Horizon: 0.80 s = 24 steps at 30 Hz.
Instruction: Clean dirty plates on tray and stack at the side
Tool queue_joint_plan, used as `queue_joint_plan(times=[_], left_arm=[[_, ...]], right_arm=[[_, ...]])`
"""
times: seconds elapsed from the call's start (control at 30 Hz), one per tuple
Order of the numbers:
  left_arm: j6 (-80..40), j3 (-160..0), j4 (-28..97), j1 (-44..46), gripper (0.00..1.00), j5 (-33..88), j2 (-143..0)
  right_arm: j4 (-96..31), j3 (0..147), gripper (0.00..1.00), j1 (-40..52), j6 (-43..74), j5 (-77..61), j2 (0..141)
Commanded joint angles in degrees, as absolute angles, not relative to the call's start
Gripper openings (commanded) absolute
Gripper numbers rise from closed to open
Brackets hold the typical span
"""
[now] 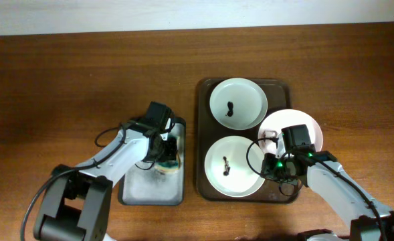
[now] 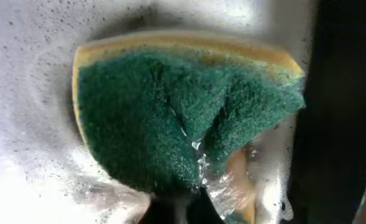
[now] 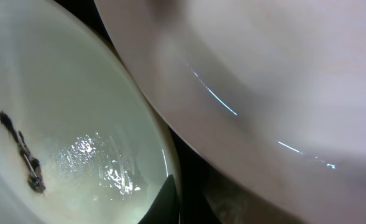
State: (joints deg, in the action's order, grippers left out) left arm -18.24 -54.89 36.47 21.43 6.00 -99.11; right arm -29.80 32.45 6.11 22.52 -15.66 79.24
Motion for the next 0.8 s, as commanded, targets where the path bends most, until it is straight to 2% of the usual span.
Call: queue_joint_plan(times=[0.0,0.03,0.07,0.1,0.17,0.3,0.43,0.57,0.6,0.63,0.77], left_arm=[[-18.2,-56.2,40.5,21.2,0.06,4.7,-99.8],[-18.2,-58.2,42.5,21.2,0.49,4.7,-99.5],[-18.1,-60.1,45.1,21.2,0.57,4.5,-99.2],[-18.1,-61.7,47.3,21.2,0.60,4.5,-99.2],[-18.1,-64.6,51.3,21.2,0.61,4.5,-99.2],[-17.3,-68.8,55.7,21.4,0.57,5.0,-99.2],[-21.2,-63.9,51.3,22.1,0.51,4.4,-99.4],[-25.3,-54.6,40.4,22.1,0.29,4.7,-99.6],[-25.3,-52.6,38.0,22.1,0.18,4.7,-99.6],[-25.2,-51.5,37.1,22.1,0.00,4.6,-99.6],[-22.9,-57.1,44.0,21.6,0.00,4.7,-98.2]], right_arm=[[-30.1,32.7,0.04,6.3,22.8,-12.8,79.5],[-30.3,32.7,0.04,6.3,22.8,-12.8,79.5],[-30.4,32.7,0.04,6.3,22.8,-12.8,79.5],[-30.6,32.7,0.04,6.3,22.8,-12.8,79.5],[-30.6,32.7,0.04,6.3,22.8,-12.8,79.5],[-30.6,32.7,0.04,6.3,22.8,-12.8,79.5],[-30.6,32.7,0.04,6.3,22.8,-12.8,79.5],[-30.6,32.7,0.04,6.3,22.8,-12.8,79.5],[-30.6,32.7,0.04,6.3,22.8,-12.8,79.5],[-30.6,32.7,0.04,6.3,22.8,-12.8,79.5],[-30.9,32.7,0.04,6.3,22.7,-12.8,79.5]])
